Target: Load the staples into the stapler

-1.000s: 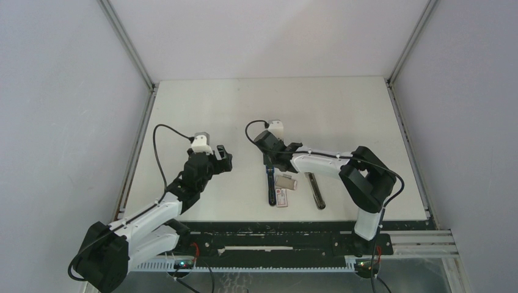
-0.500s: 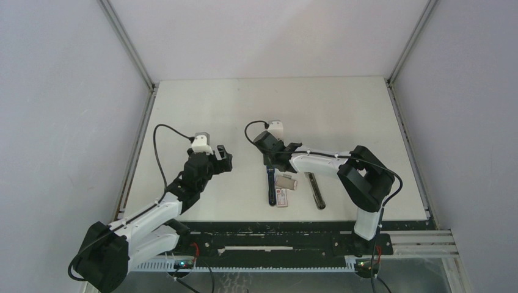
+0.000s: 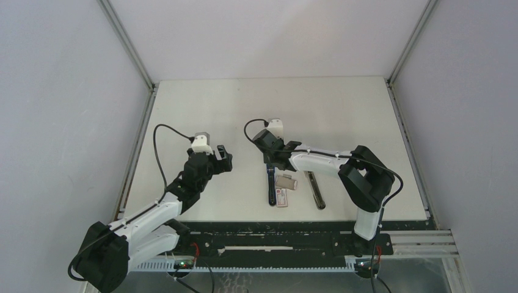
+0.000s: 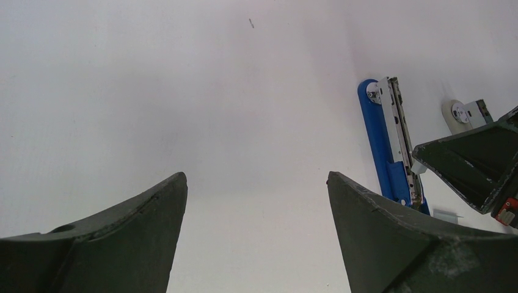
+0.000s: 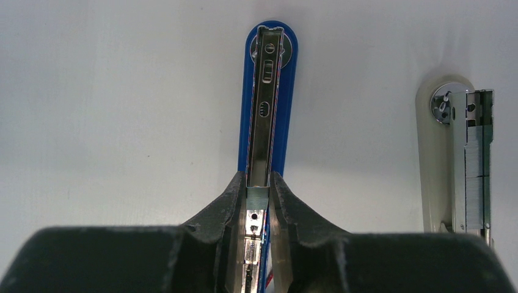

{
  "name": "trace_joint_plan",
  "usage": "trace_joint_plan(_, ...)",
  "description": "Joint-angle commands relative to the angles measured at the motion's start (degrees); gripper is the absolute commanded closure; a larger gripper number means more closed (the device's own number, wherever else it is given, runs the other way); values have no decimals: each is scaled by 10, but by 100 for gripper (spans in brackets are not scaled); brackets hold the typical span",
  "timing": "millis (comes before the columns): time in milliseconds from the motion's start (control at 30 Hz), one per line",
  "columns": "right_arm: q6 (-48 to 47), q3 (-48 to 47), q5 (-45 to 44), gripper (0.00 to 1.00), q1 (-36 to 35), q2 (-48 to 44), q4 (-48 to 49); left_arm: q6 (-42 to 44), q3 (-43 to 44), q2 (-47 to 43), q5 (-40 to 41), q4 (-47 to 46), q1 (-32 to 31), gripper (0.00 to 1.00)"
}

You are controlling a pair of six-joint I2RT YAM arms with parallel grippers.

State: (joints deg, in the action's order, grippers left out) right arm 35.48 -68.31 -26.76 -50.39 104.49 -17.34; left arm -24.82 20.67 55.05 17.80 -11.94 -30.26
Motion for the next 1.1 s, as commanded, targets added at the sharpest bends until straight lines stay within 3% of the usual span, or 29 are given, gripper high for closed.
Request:
trace_joint_plan(0,-8,-21,-14,85,-4,-2,1,8,0,-9,4,-26,-3,11)
trace_joint_plan(1067,-10,-49,-7,85,-1,12,-4,8,0,-8,4,-26,-3,11)
